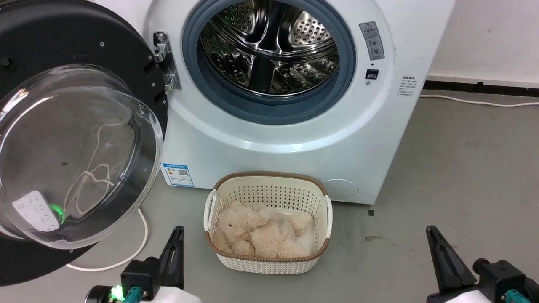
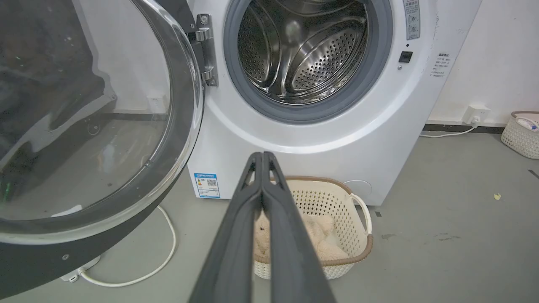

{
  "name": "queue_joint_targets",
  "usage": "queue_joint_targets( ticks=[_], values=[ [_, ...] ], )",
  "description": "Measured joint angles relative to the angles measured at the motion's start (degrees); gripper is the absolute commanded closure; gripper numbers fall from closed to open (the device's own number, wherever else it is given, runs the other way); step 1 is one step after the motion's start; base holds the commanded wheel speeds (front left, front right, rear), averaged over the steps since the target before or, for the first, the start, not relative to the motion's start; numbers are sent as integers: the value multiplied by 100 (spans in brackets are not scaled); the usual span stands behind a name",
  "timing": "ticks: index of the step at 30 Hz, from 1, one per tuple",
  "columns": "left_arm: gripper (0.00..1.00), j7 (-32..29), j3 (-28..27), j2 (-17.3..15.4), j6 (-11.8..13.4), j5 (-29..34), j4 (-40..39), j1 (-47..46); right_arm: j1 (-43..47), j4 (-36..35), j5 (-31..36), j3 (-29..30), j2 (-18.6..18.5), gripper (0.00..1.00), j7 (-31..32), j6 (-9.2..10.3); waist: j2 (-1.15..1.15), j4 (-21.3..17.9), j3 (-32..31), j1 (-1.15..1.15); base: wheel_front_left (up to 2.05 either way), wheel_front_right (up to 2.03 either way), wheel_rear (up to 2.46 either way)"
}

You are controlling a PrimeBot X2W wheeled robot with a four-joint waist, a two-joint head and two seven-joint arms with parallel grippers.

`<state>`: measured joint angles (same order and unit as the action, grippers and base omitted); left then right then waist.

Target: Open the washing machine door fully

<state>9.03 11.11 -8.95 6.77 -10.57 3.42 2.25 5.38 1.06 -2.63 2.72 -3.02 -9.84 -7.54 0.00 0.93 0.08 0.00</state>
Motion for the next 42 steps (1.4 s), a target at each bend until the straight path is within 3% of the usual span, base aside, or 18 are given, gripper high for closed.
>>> queue_joint_targets(
  ticks=[42],
  values=[
    [100,-455,-569,298,-352,549,-167,-76,-245,-35,116,-138,0,100,517,0,0,-49,-4,0,0,0,0]
  ],
)
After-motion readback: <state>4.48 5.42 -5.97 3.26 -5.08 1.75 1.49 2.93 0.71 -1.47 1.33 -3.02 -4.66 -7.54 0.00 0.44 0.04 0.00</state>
